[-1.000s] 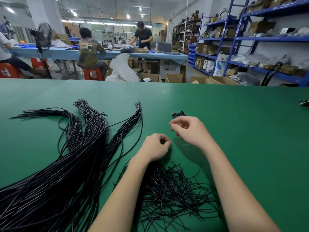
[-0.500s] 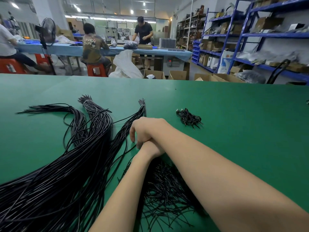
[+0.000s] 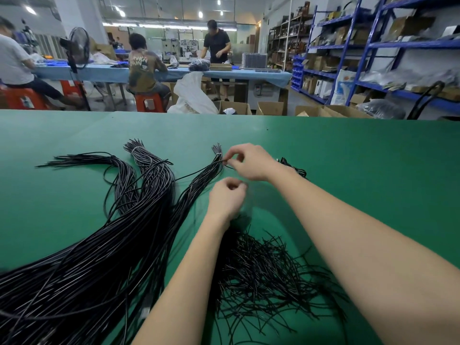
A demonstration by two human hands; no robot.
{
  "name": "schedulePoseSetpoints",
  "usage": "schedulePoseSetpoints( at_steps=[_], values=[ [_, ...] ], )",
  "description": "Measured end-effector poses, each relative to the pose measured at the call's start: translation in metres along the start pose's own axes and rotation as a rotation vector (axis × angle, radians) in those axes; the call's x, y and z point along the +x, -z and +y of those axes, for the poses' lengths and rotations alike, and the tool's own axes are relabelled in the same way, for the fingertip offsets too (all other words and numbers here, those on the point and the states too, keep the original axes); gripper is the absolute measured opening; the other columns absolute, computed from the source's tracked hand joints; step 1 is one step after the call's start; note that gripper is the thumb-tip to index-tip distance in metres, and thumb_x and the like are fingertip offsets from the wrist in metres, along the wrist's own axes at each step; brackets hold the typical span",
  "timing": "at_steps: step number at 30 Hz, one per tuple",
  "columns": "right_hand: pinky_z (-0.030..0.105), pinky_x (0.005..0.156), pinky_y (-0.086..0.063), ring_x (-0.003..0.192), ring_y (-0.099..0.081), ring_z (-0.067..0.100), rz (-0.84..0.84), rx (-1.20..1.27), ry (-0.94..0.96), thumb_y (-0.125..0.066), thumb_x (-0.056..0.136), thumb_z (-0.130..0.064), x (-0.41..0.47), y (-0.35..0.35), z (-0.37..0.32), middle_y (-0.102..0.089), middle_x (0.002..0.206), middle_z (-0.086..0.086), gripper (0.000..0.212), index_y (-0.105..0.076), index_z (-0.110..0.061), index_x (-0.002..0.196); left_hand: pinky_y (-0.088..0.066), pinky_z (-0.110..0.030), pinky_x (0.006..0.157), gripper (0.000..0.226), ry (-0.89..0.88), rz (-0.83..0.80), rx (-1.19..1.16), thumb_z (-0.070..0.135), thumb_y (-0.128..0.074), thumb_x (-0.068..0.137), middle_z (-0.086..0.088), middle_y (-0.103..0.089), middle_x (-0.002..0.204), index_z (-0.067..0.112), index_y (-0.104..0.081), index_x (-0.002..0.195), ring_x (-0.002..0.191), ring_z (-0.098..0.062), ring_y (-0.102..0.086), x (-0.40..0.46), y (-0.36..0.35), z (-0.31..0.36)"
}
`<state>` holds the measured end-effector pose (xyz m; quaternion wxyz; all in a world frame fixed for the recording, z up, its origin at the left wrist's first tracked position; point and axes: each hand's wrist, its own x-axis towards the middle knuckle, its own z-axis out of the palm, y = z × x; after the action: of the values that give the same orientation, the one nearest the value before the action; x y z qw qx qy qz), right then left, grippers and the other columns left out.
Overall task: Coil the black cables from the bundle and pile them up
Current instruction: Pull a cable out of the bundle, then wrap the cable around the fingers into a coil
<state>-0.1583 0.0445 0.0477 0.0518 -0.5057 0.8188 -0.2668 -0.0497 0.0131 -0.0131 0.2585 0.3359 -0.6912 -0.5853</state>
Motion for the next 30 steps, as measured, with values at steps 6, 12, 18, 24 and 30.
schedulePoseSetpoints(
  at_steps=[6,12,18,24,30],
  values=[
    [0.025,0.065,-0.045,0.063,-0.054,0.006,0.146,0.165,-0.062,-0.066,0.092,-0.032,-0.046,0.015,0.046,-0.065,0.076,-0.015,0.018,-0.068,-0.038,0.075,-0.053,-0.032,0.077,0.041,0.006,0.007,-0.438,0.054,-0.046,0.1,0.001,-0.068,0.108,0.017,-0.061,0.113,0.091,-0.016,-0.067,0.002,0.014,0.023],
    [0.023,0.049,-0.029,0.049,-0.035,0.01,0.296,0.295,-0.261,-0.063,0.089,-0.062,-0.108,0.017,0.079,-0.034,0.05,-0.011,0.06,-0.04,-0.017,0.056,-0.049,-0.028,0.069,0.042,0.082,0.026,-0.673,0.035,-0.03,0.109,0.0,-0.07,0.091,0.015,-0.065,0.097,0.079,-0.015,-0.065,0.002,0.016,0.021],
    [0.017,0.091,-0.045,0.1,-0.063,-0.003,0.275,0.184,-0.096,-0.068,0.09,-0.046,-0.106,0.013,0.052,-0.071,0.101,-0.023,0.019,-0.073,-0.032,0.102,-0.049,-0.028,0.071,0.042,0.036,-0.219,-0.375,0.031,-0.029,0.11,-0.001,-0.07,0.09,0.017,-0.064,0.092,0.085,-0.015,-0.064,-0.011,-0.016,0.025],
    [0.014,0.073,-0.048,0.072,-0.066,-0.003,0.147,0.278,0.018,-0.074,0.091,-0.03,-0.098,-0.004,0.031,-0.075,0.078,-0.015,0.007,-0.073,-0.033,0.084,-0.052,-0.025,0.071,0.039,-0.003,-0.203,-0.31,0.033,-0.031,0.109,-0.009,-0.067,0.114,0.011,-0.063,0.111,0.101,-0.019,-0.063,-0.007,-0.007,0.022],
    [0.018,0.056,-0.044,0.054,-0.056,0.015,0.009,0.549,-0.045,-0.072,0.093,-0.027,-0.109,-0.005,0.05,-0.068,0.064,-0.003,0.01,-0.074,-0.025,0.084,-0.05,-0.03,0.084,0.055,-0.019,-0.201,-0.526,0.042,-0.02,0.11,-0.003,-0.074,0.106,0.014,-0.067,0.105,0.104,-0.015,-0.067,-0.006,-0.006,0.023]
  ],
)
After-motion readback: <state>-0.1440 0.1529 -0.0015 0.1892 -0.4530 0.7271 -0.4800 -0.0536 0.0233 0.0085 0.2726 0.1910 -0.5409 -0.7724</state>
